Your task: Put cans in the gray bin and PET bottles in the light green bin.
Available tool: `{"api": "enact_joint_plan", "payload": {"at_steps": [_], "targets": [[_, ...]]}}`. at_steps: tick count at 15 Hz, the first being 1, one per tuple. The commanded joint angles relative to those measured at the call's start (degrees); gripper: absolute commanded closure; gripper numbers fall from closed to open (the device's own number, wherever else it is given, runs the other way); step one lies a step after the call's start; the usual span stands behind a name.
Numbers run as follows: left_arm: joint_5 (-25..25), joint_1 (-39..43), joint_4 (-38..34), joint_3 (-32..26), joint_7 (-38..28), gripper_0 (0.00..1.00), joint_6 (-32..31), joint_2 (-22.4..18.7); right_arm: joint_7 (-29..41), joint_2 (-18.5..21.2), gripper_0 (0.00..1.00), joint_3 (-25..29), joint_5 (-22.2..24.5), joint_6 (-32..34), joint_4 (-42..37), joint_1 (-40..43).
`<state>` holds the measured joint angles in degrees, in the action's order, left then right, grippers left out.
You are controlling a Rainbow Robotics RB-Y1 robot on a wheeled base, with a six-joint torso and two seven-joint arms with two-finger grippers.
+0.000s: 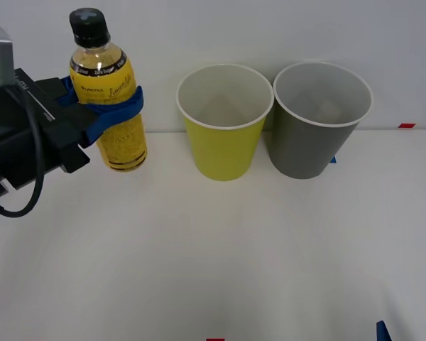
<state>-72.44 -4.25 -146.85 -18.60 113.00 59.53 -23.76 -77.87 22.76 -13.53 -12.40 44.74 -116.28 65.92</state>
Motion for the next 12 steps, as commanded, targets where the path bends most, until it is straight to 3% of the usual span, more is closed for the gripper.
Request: {"api": "enact_joint_plan", "payload": {"at_steps": [1, 6, 12], "targets": [[-1.91, -1.9, 0.34, -2.06, -0.85, 1.0, -0.03, 1.7, 0.0, 0.0, 0.0, 0.0, 0.0, 0.0, 0.0, 0.0], [-3.84, -9.81, 6.84, -1.97, -2.17, 1.0, -0.03, 2.67, 0.0, 0.0, 0.0, 0.0, 0.0, 0.0, 0.0, 0.0], [0.29, -21.68, 13.61, -0.21, -3.49, 1.0, 5.16, 2.67, 0.0, 0.0, 0.0, 0.0, 0.0, 0.0, 0.0, 0.0]]}}
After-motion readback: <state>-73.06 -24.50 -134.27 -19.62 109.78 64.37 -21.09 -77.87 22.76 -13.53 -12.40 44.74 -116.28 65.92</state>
